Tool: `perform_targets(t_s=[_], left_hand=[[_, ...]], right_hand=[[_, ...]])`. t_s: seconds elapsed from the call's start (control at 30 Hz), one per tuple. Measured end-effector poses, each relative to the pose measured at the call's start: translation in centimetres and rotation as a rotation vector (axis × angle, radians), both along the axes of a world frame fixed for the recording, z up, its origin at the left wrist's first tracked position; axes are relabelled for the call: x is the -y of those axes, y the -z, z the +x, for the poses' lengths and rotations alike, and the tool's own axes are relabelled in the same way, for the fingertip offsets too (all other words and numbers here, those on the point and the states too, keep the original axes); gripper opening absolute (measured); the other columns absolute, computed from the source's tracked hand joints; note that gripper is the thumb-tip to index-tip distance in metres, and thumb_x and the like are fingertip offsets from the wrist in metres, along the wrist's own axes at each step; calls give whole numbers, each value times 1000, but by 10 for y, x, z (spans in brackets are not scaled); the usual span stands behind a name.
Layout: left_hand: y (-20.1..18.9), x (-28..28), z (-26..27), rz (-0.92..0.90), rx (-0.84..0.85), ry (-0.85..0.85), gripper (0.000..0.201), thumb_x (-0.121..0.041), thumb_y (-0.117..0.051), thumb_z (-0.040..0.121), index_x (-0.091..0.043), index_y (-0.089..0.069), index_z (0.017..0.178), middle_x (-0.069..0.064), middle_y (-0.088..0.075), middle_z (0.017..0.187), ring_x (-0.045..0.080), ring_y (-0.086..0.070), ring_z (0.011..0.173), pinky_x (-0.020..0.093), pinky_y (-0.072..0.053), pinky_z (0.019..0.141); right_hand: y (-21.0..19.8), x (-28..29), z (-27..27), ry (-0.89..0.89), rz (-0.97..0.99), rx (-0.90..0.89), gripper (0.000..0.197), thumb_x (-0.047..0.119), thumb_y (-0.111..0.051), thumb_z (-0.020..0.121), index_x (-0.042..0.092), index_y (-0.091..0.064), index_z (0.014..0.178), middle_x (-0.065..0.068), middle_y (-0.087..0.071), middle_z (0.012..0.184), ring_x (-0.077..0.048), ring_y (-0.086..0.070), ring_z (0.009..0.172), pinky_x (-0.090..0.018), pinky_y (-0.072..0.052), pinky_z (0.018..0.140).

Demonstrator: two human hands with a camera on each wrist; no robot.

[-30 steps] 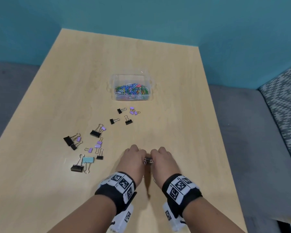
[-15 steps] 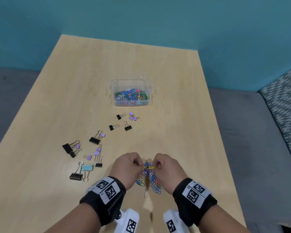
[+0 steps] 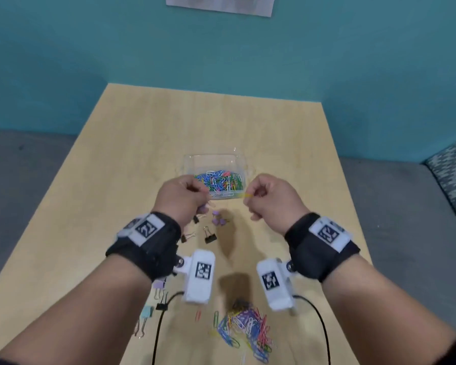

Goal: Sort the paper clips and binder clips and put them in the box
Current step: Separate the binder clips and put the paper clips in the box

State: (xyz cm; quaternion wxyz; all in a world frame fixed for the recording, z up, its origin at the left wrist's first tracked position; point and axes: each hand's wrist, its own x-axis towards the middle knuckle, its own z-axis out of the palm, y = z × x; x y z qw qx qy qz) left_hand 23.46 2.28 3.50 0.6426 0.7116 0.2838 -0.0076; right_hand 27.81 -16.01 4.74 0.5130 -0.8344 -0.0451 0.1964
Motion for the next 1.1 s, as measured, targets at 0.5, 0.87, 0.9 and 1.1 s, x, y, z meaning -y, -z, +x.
perform_targets(t_s=[0.5, 0.87, 0.9, 1.1], left_hand=[[17, -27, 26, 372, -48, 100, 27, -18, -64, 83, -21, -66, 110, -2, -62, 108, 20, -62, 91, 31, -49, 86], [65, 61, -179, 792, -223, 791, 73, -44, -65, 75, -29, -34, 138, -2, -33, 139, 21, -32, 121, 32, -37, 100], [68, 68, -187, 833, -216, 818, 81, -47, -67, 72, -30, -28, 140, -2, -30, 141, 22, -31, 121, 34, -39, 99], [85, 92, -189, 957, -131, 841, 79, -39, -64, 75, -32, -25, 143, 0, -35, 136, 24, -33, 116, 37, -45, 91]], right_hand=[[17, -9, 38, -73, -389, 80, 47, 24, -58, 89, 16, -48, 135, -11, -54, 131, -29, -56, 113, -39, -45, 96], [82, 76, -175, -703, -748, 124, 94, 52, -59, 80, 32, 1, 150, -2, -3, 160, -25, 3, 147, -41, -15, 118], [86, 76, -184, -713, -774, 149, 97, 52, -61, 78, 33, 1, 150, -3, -3, 160, -27, 3, 147, -44, -15, 117], [84, 67, -194, -602, -839, 258, 82, 44, -63, 82, 23, -18, 147, -4, -23, 151, -29, -26, 135, -41, -36, 102]])
